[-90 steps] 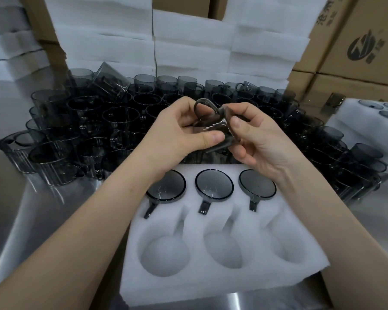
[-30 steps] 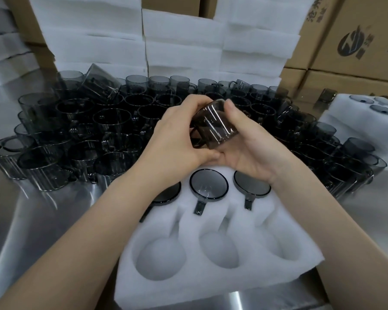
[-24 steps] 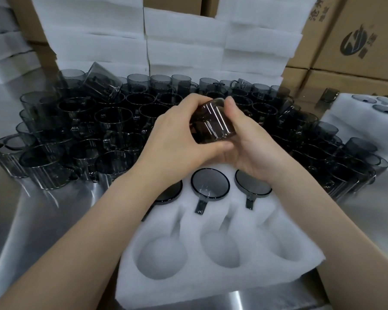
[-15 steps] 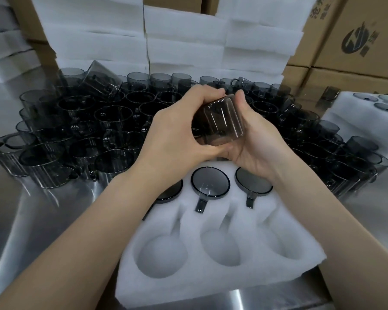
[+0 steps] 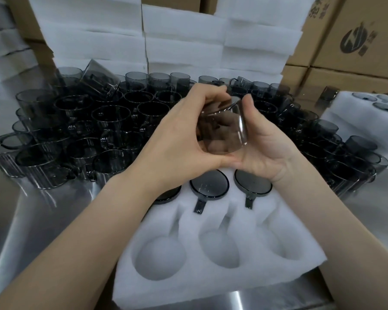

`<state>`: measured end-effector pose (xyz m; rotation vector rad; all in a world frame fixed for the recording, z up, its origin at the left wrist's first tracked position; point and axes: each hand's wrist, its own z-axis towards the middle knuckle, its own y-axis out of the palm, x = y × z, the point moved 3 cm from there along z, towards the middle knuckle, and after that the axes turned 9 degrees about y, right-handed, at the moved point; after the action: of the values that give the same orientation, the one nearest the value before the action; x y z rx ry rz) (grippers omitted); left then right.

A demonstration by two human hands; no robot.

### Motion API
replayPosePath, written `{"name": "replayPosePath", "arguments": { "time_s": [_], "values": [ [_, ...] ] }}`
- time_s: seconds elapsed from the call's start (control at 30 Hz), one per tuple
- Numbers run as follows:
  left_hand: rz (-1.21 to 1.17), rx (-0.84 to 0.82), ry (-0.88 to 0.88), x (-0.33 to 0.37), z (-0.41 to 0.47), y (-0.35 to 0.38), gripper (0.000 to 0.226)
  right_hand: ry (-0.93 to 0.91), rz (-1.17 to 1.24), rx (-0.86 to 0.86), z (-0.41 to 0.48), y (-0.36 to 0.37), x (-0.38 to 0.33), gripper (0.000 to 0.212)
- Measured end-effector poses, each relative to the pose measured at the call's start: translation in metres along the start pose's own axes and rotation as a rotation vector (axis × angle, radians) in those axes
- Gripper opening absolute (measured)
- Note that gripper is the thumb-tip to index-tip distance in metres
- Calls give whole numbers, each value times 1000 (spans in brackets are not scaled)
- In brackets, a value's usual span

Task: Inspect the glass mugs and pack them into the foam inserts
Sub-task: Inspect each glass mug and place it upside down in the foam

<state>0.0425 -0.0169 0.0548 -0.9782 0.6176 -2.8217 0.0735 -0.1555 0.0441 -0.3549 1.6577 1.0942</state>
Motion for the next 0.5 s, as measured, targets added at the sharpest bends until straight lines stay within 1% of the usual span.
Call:
{"name": "replayPosePath", "arguments": {
  "time_s": [0.03,0.07,0.13,0.17,0.27,0.4,0.5],
  "values": [
    [33,-17,-17,0,0,0,82,-34,-18,39,0,-1,0,63],
    [58,-25,-33,-1,0,1,84,-66,-46,90,1,-2,0,72],
    [91,-3,-51,-3,1,1,81,-115,-112,217,4,-2,0,95],
    [107,23,-50,-3,0,1,79,-140,-147,271,4,-3,0,96],
    [172,52,-21,-4,0,1,81,-192,-214,354,3,-3,-2,69],
    [160,17,20,-5,1,0,83,-222,-225,360,0,-1,-4,53],
    [106,-24,19,-4,0,2,82,-258,-217,396,-1,-5,-6,28]
  ]
}}
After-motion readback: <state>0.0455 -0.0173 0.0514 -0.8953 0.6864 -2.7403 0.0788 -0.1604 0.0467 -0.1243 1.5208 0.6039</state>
